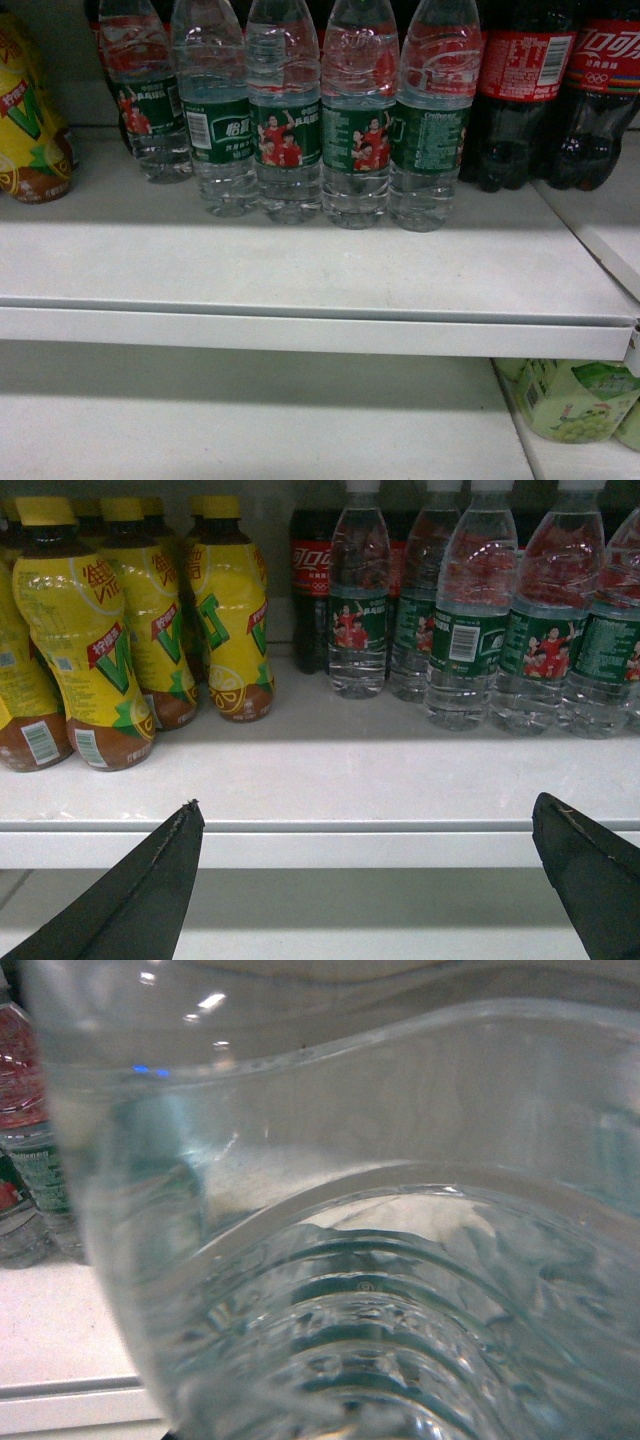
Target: Move water from second to third shelf
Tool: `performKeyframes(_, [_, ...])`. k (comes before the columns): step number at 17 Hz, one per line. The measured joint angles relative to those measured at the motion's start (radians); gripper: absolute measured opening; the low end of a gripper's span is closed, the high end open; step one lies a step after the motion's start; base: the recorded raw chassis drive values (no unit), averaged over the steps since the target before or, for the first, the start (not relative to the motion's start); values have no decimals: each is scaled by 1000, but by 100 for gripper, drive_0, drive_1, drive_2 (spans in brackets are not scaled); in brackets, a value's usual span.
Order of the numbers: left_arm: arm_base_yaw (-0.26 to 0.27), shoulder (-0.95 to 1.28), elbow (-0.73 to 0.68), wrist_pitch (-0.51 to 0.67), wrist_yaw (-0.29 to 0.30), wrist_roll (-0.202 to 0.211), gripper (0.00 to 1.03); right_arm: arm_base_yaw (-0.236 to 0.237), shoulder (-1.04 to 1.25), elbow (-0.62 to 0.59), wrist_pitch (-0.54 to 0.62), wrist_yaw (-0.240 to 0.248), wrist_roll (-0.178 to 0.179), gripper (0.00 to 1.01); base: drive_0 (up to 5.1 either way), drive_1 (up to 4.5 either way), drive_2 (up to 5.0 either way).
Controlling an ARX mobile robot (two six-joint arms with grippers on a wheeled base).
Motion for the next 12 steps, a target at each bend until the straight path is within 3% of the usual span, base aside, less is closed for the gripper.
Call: performKeyframes(12, [0,0,0,0,0,0,98,-4,-36,-2,-31,-12,9,41,0,0,0])
